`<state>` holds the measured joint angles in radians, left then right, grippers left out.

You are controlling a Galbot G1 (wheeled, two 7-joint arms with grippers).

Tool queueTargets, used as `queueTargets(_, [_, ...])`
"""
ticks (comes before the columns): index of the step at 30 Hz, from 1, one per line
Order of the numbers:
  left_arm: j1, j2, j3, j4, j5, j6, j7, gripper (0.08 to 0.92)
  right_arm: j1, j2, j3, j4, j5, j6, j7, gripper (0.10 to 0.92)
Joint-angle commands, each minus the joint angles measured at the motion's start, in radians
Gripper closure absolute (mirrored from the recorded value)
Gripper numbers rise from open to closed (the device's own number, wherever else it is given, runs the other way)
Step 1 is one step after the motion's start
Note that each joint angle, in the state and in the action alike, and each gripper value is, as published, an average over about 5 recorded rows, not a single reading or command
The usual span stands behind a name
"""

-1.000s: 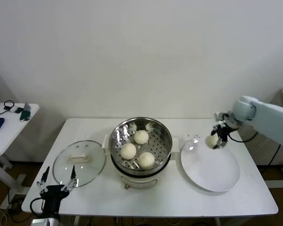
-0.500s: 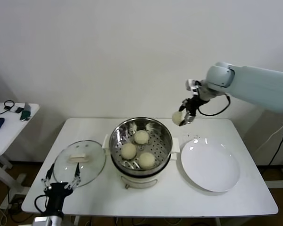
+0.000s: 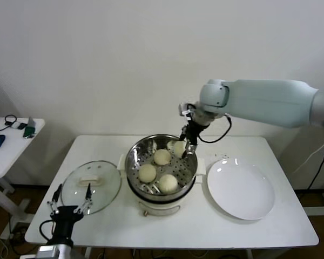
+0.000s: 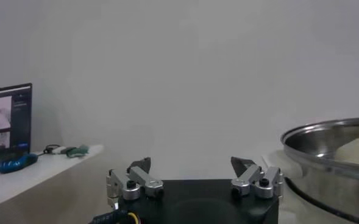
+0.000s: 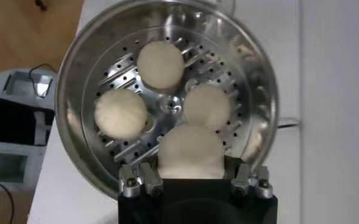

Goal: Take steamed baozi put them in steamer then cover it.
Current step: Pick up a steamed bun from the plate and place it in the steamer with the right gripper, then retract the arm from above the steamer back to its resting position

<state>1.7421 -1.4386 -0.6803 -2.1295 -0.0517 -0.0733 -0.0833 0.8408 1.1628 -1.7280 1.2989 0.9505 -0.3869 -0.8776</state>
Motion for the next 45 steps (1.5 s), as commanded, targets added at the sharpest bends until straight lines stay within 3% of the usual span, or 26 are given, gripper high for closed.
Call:
queueTargets(1, [0.003,0.003,-0.007,0.007,-0.001,-0.001,0.000,0.177,-0.079,0.083,-0.037,-0.025,-0.043,-0.006,0.015,0.321])
queueTargets(16, [-0.005,0.007,-0.016,0.017,-0.007,0.001,0.000,0.177,-0.122,0.102,-0.032,-0.081,-0.100,0.003,0.006,0.300])
queueTargets(24, [-0.009,0.009,-0.016,0.017,-0.007,0.002,-0.002,0.177,-0.104,0.078,-0.013,-0.066,-0.094,0.000,-0.009,0.224])
queueTargets(37, [-0.015,0.012,-0.016,0.017,0.000,0.001,-0.007,0.177,-0.017,-0.091,0.193,-0.052,-0.083,0.052,-0.080,0.203])
queueTargets(41, [-0.025,0.008,-0.017,0.014,0.013,0.003,-0.010,0.177,-0.071,-0.166,0.344,-0.048,-0.128,0.126,-0.015,0.203])
queueTargets(45, [-0.024,0.003,-0.016,0.006,0.041,-0.012,-0.003,0.177,-0.163,-0.255,0.471,0.010,-0.161,0.224,0.154,0.203])
